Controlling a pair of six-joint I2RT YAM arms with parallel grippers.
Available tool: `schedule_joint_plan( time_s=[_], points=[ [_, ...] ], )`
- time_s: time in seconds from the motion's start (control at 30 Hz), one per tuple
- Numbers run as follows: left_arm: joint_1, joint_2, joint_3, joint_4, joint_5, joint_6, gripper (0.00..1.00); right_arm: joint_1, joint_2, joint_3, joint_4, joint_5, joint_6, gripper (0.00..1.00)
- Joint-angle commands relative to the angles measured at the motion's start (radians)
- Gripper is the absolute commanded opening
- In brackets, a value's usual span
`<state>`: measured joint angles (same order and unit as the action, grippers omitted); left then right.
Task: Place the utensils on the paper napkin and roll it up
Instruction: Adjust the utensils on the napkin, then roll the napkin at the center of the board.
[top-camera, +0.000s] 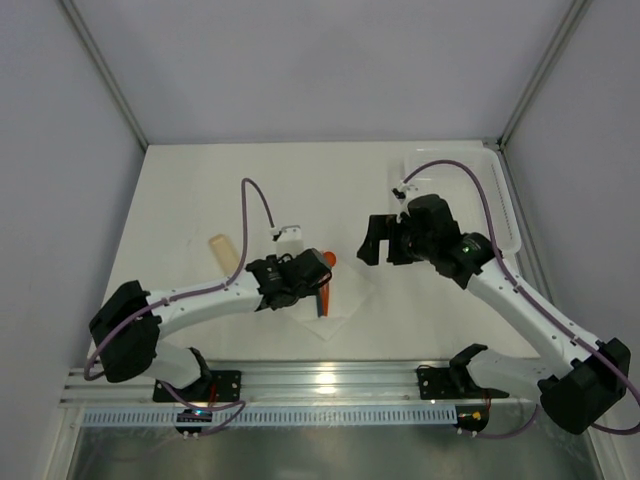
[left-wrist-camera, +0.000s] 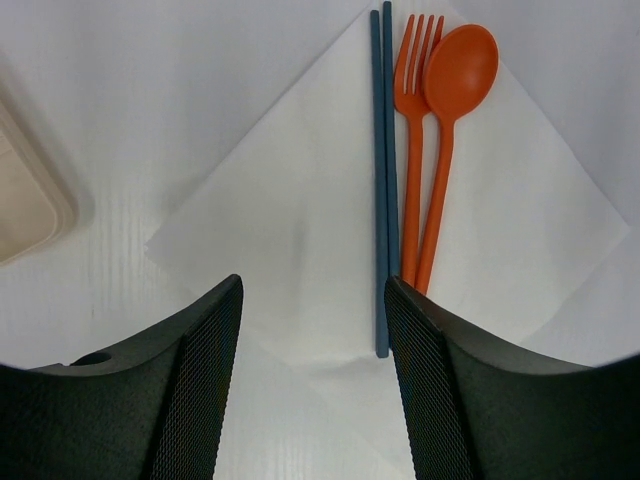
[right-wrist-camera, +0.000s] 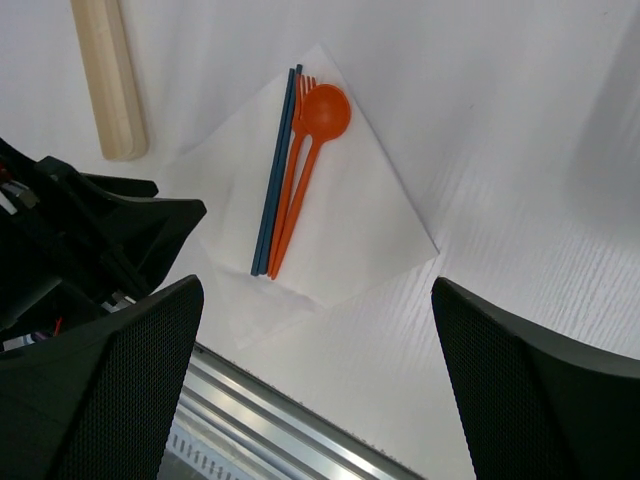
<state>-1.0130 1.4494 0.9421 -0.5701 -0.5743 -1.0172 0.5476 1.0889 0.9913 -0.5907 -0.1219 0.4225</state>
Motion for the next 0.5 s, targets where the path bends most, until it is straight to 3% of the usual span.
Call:
schedule_joint_plan(
  time_s=[0.0,0.3,0.47],
  points=[
    [0.02,-0.064,-0.025,-0.004,-0.049,-0.004,0.61,0.003,0.045,-0.003,0.046,-0.001,0.03,1.0],
    [0.06,-0.081,-0.078,0.068,0.027,0.057,0.58,0.002,0.132,-0.128,0.144,0.019,0.131,0.99],
    [0.073,-0.077,-0.081,0.095,0.047,0.083,0.51,-0.024,0.141,-0.219,0.225,-0.019,0.191,0.91]
  ],
)
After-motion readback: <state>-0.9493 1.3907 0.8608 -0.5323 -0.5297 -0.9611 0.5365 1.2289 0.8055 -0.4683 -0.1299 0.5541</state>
